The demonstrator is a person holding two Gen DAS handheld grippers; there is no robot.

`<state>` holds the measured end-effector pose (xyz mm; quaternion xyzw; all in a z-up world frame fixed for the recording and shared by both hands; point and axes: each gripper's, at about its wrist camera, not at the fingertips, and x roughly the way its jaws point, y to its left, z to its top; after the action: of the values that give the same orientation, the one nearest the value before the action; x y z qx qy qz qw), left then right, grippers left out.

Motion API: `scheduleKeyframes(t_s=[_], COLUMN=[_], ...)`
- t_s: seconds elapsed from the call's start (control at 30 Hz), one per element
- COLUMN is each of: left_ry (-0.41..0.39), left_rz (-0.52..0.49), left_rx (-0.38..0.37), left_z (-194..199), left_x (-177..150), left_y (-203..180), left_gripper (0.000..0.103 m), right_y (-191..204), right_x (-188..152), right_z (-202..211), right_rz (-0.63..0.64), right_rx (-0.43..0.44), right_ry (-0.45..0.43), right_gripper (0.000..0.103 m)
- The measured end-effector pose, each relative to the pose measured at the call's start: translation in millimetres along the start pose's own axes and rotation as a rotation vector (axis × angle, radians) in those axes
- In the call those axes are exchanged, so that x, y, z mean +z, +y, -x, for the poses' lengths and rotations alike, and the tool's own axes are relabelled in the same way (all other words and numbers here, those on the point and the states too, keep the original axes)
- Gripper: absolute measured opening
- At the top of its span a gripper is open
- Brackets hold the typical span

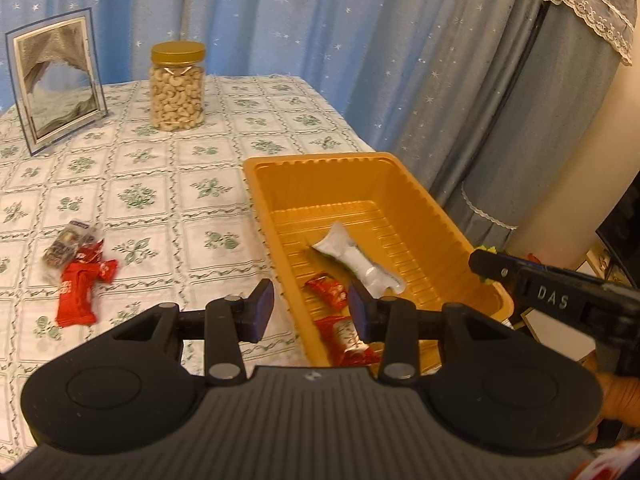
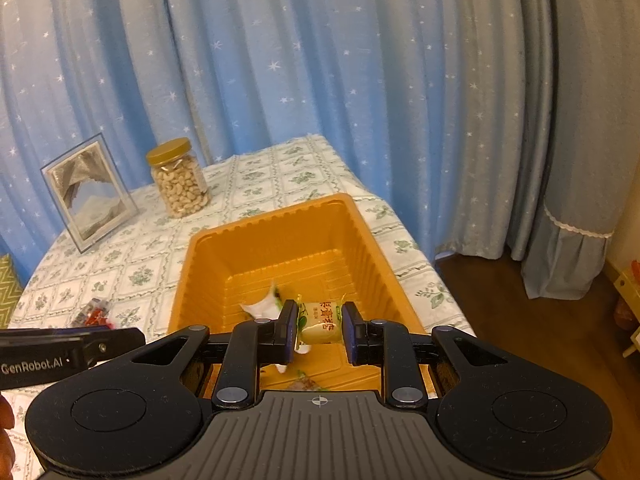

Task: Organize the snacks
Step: 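Open both grippers to drop the pouch and yellow candy into the tray, then move both open grippers back toward the remaining snacks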

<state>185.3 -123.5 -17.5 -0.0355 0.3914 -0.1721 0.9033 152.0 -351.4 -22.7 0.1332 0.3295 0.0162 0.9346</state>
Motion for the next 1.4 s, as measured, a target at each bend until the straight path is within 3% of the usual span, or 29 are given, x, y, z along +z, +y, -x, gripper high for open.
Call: scheduleKeyframes(t_s=[0.1, 0.13, 0.17, 0.23, 0.73, 1.4], left_ry=[-0.001, -0.003, -0.006, -0.007, -0.025, -0.063], left_rz=[0.009, 0.012, 0.015, 0.019, 0.03, 0.077], left_rx=[0.01, 0.015, 0.019, 0.029, 0.107, 0.247], left_z=[3, 4, 6, 9, 57, 132], left_x=[-3, -4, -5, -8, -35, -67], left_y=[5, 7, 8, 12, 36, 83], left_gripper=[0.039, 0.042, 0.044, 0.046, 0.06, 0.07], right_y=[3, 4, 3, 1, 1, 76], right_x=[3, 4, 5, 8, -13, -39], right_z=[-3, -4, -4, -1, 42, 71], right_rz=[0.002, -0.004, -0.017, -0.045, -0.092, 0.017], right_rx=[0.043, 0.067, 0.087, 0.097, 0.019, 0.109], right_ry=[0.0, -0.001, -0.003, -0.021, -0.002, 0.034], right_gripper=[0.024, 0.03, 0.048, 0.067, 0.067, 0.067])
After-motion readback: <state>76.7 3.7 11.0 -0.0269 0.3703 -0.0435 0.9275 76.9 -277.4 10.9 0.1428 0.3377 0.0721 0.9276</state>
